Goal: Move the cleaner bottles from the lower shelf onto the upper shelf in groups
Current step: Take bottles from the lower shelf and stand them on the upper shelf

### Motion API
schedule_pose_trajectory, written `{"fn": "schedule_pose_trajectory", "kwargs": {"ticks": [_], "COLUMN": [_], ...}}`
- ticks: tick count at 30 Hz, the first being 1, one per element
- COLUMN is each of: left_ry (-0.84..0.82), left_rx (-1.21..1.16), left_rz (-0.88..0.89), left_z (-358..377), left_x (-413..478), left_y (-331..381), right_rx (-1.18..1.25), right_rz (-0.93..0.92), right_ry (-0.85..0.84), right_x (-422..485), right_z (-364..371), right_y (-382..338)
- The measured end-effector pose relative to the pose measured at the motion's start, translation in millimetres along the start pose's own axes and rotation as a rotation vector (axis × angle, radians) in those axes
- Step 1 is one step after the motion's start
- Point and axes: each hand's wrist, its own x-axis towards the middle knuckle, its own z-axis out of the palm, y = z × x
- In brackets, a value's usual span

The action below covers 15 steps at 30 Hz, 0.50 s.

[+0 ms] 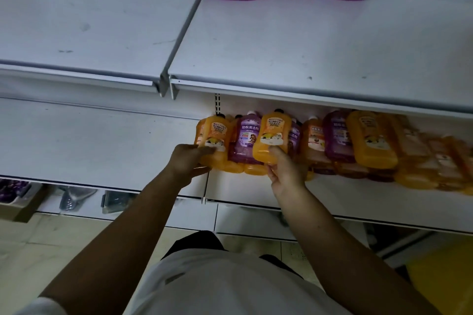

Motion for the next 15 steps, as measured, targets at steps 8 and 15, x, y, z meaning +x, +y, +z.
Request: {"fn": "schedule_pose_trajectory", "kwargs": {"ticks": [8,15], "left_ry": [-0.277,-0.350], "left_rx": [-0.434,-0.357], "left_rz": [-0.226,-0.088], "left_z": [-27.0,-65.4], "left_x": [-71.9,-148.1], "left_y": [-2.9,-22.5], "right_rx": [0.061,-0.306], "right_rz": [0.399,0.315], "right_ry": [-0.306,-0.688], "right_x": [-39.9,-82.4], "right_z": [-31.5,-46.9], "right_y": [-31.3,-18.7]}}
